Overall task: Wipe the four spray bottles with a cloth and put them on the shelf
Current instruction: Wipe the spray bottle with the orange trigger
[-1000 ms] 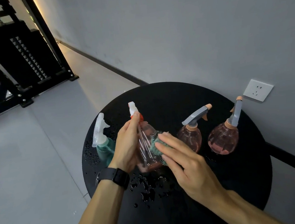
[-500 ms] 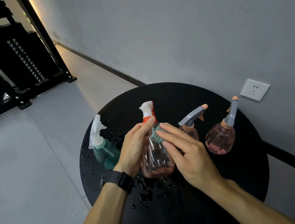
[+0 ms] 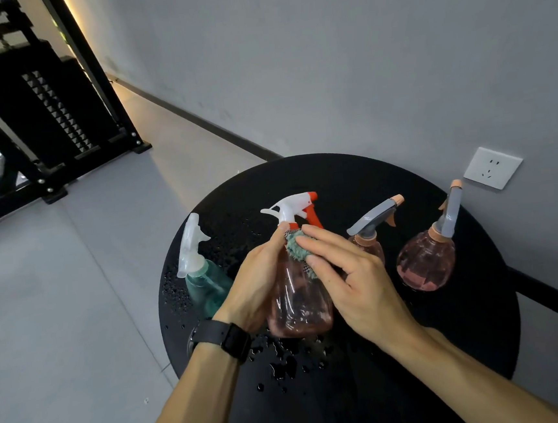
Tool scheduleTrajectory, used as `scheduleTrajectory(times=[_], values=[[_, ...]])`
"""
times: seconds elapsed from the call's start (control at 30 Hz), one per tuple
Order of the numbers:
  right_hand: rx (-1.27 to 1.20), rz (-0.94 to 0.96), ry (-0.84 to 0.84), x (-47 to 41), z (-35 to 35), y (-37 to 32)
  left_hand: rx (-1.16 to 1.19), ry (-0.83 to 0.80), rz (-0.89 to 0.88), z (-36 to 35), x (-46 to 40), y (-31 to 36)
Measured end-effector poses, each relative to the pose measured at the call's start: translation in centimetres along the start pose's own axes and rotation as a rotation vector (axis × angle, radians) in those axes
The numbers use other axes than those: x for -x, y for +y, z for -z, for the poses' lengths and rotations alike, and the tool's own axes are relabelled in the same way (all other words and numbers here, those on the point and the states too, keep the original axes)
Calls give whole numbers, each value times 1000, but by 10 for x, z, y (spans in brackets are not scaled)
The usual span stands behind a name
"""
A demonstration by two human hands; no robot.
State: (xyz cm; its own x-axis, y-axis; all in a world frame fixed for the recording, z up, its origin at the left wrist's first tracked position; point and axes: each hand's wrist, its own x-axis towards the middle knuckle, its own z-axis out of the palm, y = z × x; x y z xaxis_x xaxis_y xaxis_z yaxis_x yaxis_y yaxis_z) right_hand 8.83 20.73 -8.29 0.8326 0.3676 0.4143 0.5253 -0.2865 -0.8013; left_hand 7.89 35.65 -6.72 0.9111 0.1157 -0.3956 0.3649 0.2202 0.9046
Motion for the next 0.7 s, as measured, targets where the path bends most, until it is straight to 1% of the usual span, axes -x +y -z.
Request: scheduleTrajectory(times=[0.1, 0.27, 0.47, 0.7], values=[[-20, -19, -17, 7, 1, -1, 61, 4, 29, 4, -6, -2], [-43, -4, -12, 21, 3, -1, 206, 27, 16, 7, -12, -1], [-45, 18, -7, 33, 5, 0, 278, 76, -16, 11, -14, 1], [-72, -18, -1, 24, 6, -1, 286, -35, 32, 5, -12, 1]])
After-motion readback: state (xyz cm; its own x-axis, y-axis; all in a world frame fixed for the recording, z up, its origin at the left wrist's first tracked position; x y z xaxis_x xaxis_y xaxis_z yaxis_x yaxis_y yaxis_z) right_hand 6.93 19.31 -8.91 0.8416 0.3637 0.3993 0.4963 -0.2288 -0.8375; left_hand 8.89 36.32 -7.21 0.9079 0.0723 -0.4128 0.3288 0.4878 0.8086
